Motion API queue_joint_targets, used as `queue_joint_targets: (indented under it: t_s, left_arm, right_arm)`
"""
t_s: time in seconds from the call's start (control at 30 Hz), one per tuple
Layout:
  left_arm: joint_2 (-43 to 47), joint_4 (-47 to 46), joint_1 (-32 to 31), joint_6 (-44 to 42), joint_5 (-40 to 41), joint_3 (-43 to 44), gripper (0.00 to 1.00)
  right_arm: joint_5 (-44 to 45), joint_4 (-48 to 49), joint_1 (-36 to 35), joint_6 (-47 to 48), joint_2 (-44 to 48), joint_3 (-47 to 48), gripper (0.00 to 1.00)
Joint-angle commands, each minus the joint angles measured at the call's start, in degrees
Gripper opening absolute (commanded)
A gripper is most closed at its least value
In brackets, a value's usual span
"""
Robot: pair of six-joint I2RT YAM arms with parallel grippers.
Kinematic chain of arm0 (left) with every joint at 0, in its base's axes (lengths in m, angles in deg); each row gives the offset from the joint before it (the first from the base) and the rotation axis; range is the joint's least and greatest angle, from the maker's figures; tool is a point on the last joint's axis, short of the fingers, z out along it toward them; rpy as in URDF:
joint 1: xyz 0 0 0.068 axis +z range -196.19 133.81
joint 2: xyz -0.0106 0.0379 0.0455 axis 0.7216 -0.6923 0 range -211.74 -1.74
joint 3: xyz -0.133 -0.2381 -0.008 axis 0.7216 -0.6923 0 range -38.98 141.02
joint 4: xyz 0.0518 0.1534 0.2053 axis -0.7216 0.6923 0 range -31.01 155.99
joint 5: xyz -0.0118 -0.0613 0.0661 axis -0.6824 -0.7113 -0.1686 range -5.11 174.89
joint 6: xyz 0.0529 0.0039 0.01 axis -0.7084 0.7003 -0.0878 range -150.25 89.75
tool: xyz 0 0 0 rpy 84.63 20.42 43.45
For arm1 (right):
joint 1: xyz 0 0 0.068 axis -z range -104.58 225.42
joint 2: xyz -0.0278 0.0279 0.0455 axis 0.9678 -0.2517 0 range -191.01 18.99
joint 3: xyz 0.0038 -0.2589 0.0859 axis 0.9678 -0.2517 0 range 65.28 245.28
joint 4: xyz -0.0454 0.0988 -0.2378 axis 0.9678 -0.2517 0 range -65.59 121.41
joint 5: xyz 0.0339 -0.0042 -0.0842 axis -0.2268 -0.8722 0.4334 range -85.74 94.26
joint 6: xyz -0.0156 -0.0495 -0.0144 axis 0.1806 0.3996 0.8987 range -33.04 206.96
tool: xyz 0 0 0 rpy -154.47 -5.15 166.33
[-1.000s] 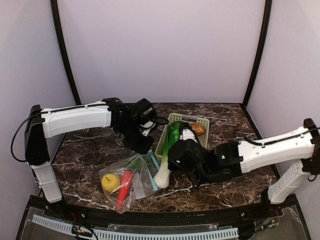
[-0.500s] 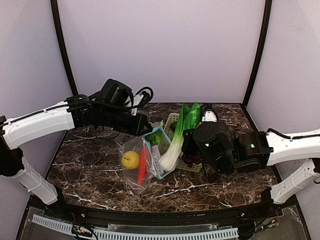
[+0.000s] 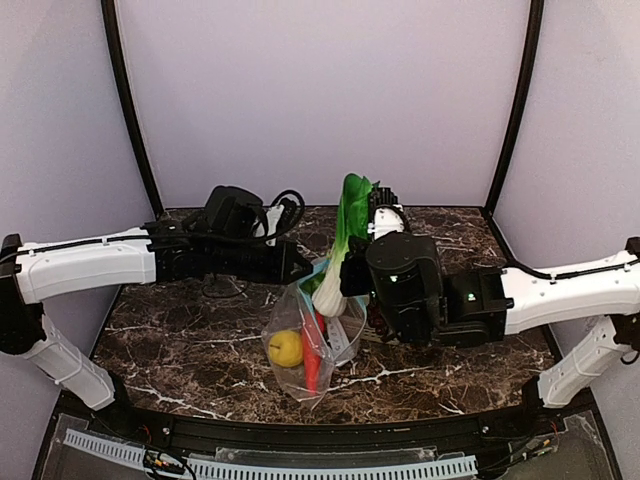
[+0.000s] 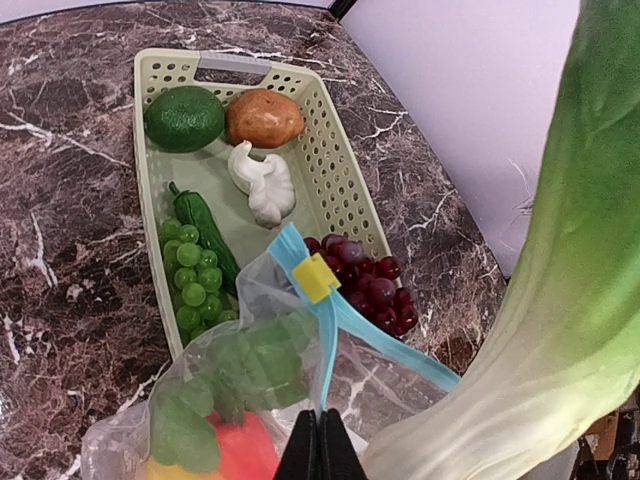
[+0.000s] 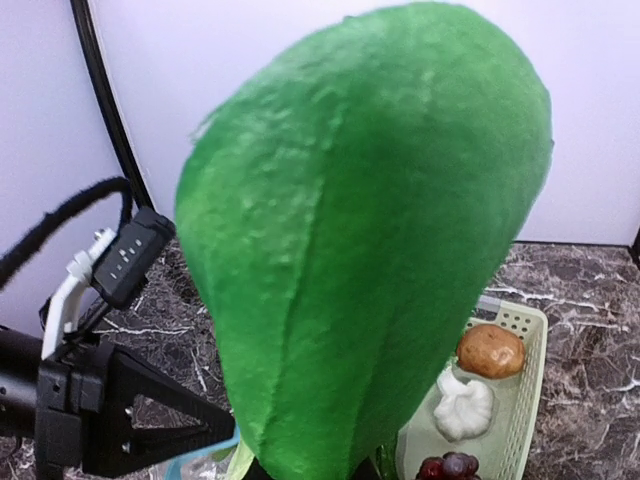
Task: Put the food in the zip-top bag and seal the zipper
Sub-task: Pick up the zipper food storage bag at the center of the board.
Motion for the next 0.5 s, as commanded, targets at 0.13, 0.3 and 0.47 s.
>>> queue_joint_targets:
  t_s: [0.13,0.3,0.47]
  left_arm:
    - [4.0,-6.6,-0.2,4.0,-1.1,-5.8,0.01]
    - [5.4,-9.0,-0.2,5.0,-0.5,-8.0,0.01]
    - [5.7,-9.9,-0.2,5.5,0.1,-8.4,0.01]
  right_arm:
    - [-0.7,25.5,-0.5,26.3,-4.9,-4.2,0.0]
    - [-3.2,16.0,-0.6,16.3,-4.0,-5.3,0.0]
    - [-6.5,6.6,-1.5,5.0,-2.8,-6.7,0.0]
